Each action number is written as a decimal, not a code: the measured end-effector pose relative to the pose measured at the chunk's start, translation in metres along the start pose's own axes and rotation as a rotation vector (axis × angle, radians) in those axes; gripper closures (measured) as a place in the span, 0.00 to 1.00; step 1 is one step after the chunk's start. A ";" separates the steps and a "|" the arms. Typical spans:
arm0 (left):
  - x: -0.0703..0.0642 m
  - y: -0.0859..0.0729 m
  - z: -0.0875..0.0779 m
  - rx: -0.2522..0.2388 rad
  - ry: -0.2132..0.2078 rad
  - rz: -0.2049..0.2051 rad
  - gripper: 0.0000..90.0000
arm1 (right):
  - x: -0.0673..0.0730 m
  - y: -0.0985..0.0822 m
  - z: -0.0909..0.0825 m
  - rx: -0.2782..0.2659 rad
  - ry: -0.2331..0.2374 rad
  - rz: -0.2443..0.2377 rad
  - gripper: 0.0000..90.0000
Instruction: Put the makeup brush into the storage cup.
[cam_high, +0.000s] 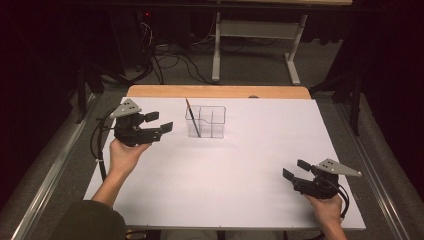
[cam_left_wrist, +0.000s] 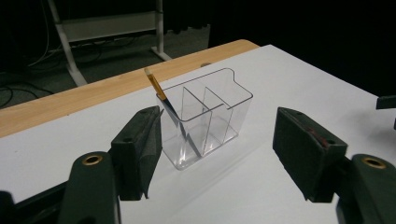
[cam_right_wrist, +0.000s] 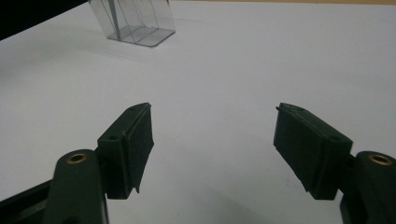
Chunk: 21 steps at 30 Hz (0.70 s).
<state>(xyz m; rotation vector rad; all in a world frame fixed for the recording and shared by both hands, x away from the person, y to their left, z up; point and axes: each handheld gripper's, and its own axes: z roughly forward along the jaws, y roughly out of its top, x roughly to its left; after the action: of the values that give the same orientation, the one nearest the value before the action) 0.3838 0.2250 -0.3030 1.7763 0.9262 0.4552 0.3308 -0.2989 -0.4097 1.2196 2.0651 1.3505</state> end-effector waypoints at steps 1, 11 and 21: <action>0.000 -0.001 0.000 0.000 -0.002 -0.004 0.37 | 0.000 0.000 0.000 0.001 0.000 -0.002 0.34; 0.000 -0.006 -0.006 -0.005 -0.007 -0.020 0.37 | 0.000 0.000 0.000 0.000 0.002 -0.008 0.34; 0.001 -0.013 -0.011 -0.003 -0.003 -0.026 0.37 | 0.000 0.000 0.001 0.002 0.002 -0.010 0.34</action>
<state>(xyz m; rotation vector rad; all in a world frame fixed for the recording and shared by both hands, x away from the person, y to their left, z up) 0.3719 0.2343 -0.3108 1.7599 0.9458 0.4370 0.3311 -0.2985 -0.4100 1.2076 2.0710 1.3460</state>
